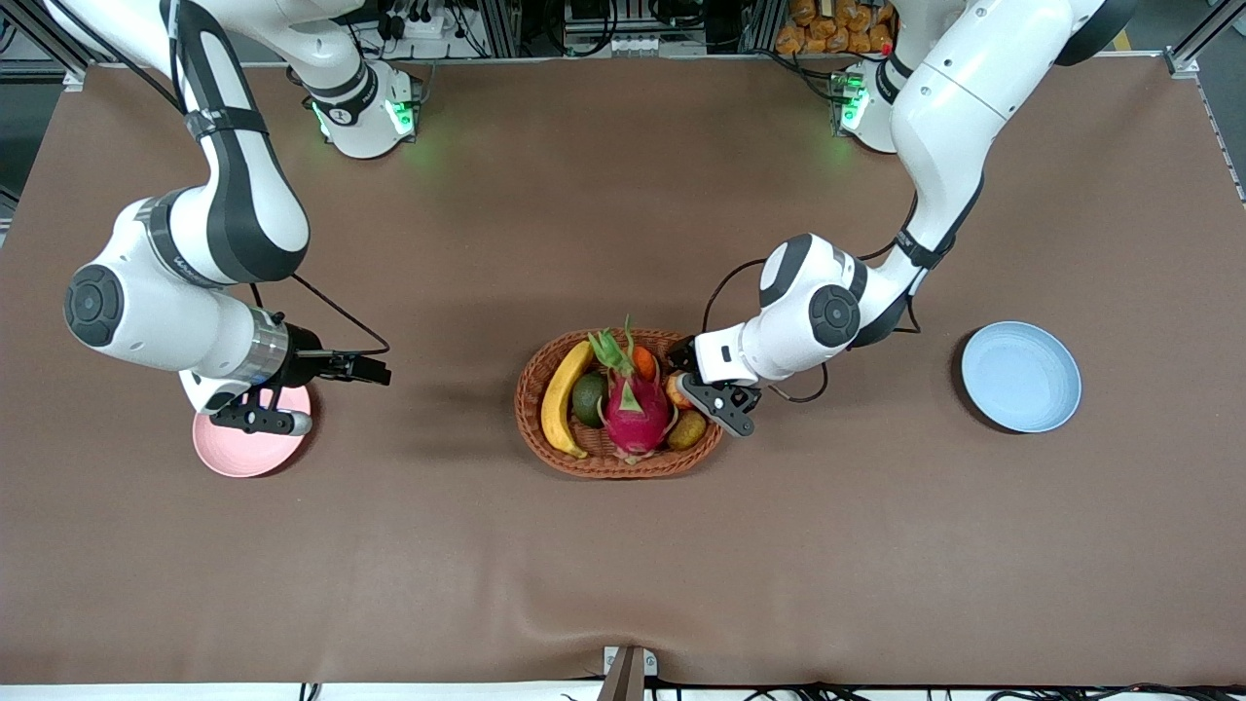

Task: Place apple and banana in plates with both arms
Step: 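Lower the left gripper onto the red apple and close it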

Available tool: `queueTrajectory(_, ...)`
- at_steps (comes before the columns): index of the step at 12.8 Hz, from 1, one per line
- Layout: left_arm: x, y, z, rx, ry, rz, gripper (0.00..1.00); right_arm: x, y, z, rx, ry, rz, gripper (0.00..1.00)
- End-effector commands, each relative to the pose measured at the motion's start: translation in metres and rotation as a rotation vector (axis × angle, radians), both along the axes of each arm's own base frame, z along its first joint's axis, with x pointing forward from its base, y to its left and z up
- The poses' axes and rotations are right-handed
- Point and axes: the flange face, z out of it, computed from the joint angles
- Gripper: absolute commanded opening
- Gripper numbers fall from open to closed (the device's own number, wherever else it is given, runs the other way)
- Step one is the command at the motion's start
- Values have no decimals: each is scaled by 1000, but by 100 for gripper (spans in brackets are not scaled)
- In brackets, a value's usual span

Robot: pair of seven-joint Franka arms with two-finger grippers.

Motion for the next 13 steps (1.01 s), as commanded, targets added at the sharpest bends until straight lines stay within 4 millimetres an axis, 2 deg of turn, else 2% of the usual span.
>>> queueTrajectory(1,-1,-7,-3,-4,-27,-20,100,-1,0,-1,13,5,-22,100)
queueTrajectory(3,-4,-11,-5,-5,-28,-26,97,-1,0,-1,13,6,-23,100)
queueTrajectory(7,-4,-10,-8,-3,-38,-44,72,-2,1,-4,12,12,-22,100)
queueTrajectory(8,-3,-8,-11,-1,-39,-53,71,-2,0,-4,12,12,-23,100)
queueTrajectory(11,-3,-8,-12,-1,-39,-58,45,-3,4,-4,10,16,-35,100)
queueTrajectory(12,-2,-7,-10,-2,-40,-52,27,-3,5,-4,10,15,-34,100)
queueTrajectory(13,-1,-7,-7,-3,-41,-44,17,-3,5,-4,10,15,-35,100)
